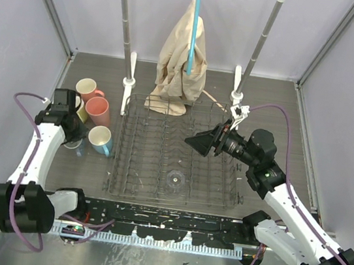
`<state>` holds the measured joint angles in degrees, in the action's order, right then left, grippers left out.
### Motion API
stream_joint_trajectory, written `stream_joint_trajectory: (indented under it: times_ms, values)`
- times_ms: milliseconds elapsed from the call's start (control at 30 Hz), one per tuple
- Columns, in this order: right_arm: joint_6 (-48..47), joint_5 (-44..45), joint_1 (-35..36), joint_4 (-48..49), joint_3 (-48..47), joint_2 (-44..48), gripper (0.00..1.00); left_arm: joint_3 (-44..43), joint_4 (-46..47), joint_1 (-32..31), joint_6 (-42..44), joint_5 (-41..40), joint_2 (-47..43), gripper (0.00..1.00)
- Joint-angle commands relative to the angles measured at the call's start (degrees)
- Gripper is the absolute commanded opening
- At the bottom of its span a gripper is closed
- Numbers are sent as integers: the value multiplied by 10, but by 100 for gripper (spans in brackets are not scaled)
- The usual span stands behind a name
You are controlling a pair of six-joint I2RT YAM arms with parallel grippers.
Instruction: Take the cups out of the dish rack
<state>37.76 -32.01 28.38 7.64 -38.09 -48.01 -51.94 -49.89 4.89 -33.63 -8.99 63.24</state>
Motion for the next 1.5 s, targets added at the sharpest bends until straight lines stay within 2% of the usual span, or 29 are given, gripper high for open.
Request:
stream_joint_trajectory:
  times_ms: [0,233,567,767,900,967,1133,1333,1467]
  values:
    - [-7,5,-2,20,-19,-5,92,6,61,39,16,47,33,0]
    - [2,-2,-2,34,-19,-13,92,-4,59,70,15,62,84,0]
    - [1,-2,-3,34,-11,-1,92,-12,51,78,13,47,135,0]
    - [0,-2,-2,29,-11,9,92,-20,45,82,16,65,158,0]
    - [-3,-1,-3,22,-10,13,92,-20,45,82,16,62,149,13]
    - [-4,-1,-2,20,-9,14,92,-19,45,82,16,61,140,15]
    - [-6,-1,-2,17,-9,10,92,-19,44,82,15,67,119,28]
    - [-6,-1,-2,10,-11,-1,92,-29,39,82,11,73,77,49]
    - [1,-2,-3,12,-10,-9,92,-38,34,83,7,78,43,55]
